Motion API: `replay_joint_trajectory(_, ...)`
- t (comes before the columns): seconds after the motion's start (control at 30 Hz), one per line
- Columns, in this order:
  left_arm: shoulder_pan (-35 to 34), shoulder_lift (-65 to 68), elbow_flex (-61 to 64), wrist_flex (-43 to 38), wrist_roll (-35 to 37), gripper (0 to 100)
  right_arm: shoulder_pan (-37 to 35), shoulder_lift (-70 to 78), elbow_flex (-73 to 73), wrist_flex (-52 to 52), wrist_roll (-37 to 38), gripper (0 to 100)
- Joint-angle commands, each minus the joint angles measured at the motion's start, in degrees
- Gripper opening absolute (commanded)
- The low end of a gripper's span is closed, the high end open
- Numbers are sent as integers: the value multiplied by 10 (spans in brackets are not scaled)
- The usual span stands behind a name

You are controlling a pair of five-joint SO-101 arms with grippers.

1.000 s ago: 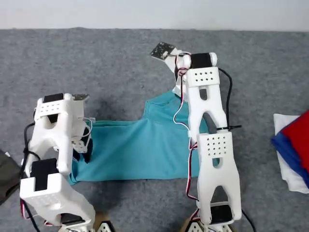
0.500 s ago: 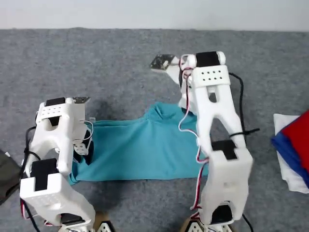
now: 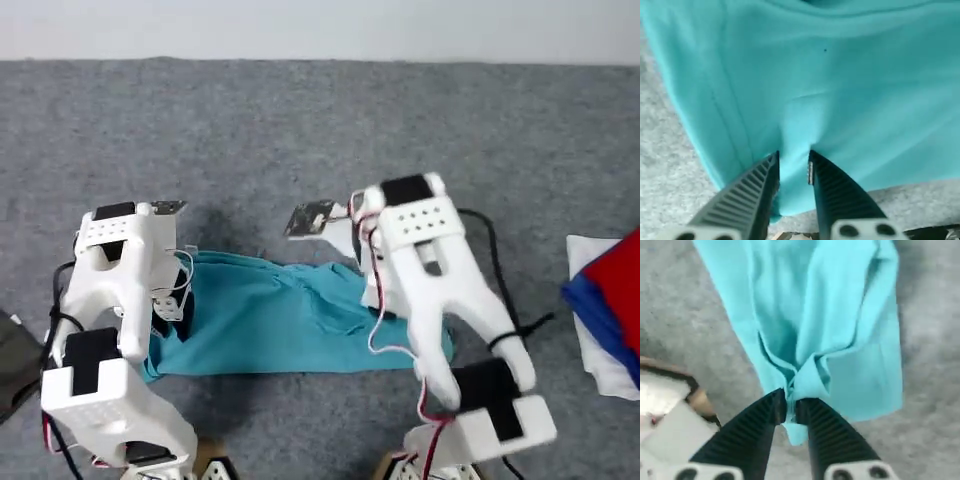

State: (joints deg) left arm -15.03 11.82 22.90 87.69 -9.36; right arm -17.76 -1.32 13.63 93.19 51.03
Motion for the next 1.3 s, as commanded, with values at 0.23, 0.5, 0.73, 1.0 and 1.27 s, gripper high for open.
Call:
replay_joint_trajectory(0.23, 0, -7, -2, 3, 4, 94, -23, -101, -7, 52, -25, 222)
replay_joint_trajectory(0.5, 0, -7, -1, 3, 4, 94, 34, -2, -47, -134, -105, 68)
replay_joint_trajectory(0.73, -1, -8, -1, 14, 4, 94, 95, 226, -302, -97, -189, 50)
replay_joint_trajectory(1.0, -1, -8, -1, 13, 4, 94, 103, 436, -546, 29, -201, 9)
replay_joint_trajectory(1.27, 0, -5, -1, 12, 4, 94, 82, 377, -588, 99, -197, 9)
